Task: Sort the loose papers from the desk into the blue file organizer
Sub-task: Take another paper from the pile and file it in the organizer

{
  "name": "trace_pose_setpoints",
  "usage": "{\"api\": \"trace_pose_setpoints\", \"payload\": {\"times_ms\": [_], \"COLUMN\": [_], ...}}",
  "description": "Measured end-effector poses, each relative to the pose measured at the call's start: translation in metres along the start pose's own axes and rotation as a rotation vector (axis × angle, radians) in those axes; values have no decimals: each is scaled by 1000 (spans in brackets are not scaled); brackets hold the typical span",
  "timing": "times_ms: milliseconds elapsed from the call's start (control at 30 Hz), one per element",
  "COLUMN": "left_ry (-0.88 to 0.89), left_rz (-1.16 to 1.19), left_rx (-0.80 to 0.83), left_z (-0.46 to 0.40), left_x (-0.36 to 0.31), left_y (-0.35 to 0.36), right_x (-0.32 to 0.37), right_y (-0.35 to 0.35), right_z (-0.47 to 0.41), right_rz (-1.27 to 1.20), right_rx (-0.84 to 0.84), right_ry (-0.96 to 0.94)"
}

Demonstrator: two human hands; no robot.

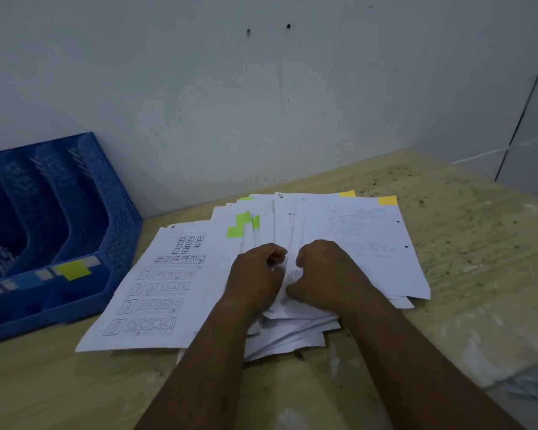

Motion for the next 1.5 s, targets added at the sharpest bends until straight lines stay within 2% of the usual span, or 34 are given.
{"api": "trace_pose_setpoints", "payload": {"times_ms": [367,600,733,833,967,1033,1100,1200,1367,1500], "left_ry": [43,84,58,10,-277,-434,-507,-500,-424,-383], "left_rz": [66,194,220,330,527,786,952,899,837,909], "left_rx": [-103,-190,-164,-150,-90,-21,-46,-102,-87,-96], "left_z": [10,18,20,16,4,2,2,0,-2,-1], "left_x": [6,-1,-7,-15,-29,-30,-27,-21,-16,-17], "left_y": [3,-2,-7,-13,-20,-19,-20,-25,-34,-41], "right_x": [-10,-18,-8,0,10,13,13,9,1,-10], "right_y": [2,7,0,-1,1,3,7,15,16,9], "right_z": [3,6,16,21,19,18,17,13,7,-1], "right_rz": [-29,-130,-196,-218,-247,-244,-247,-254,-301,-231], "right_rx": [-184,-520,-732,-811,-781,-744,-694,-620,-587,-559], "right_ry": [-54,53,-63,-191,-400,-460,-472,-413,-251,33]}}
Point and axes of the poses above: each hand's wrist, its own z-axis away from the middle knuckle, its own y-axis out of the palm, x = y × z, the point moved 4 cm from there along -z, towards the middle knuckle, and after that the axes turned 1 degree about -y, right-handed, at the moved point
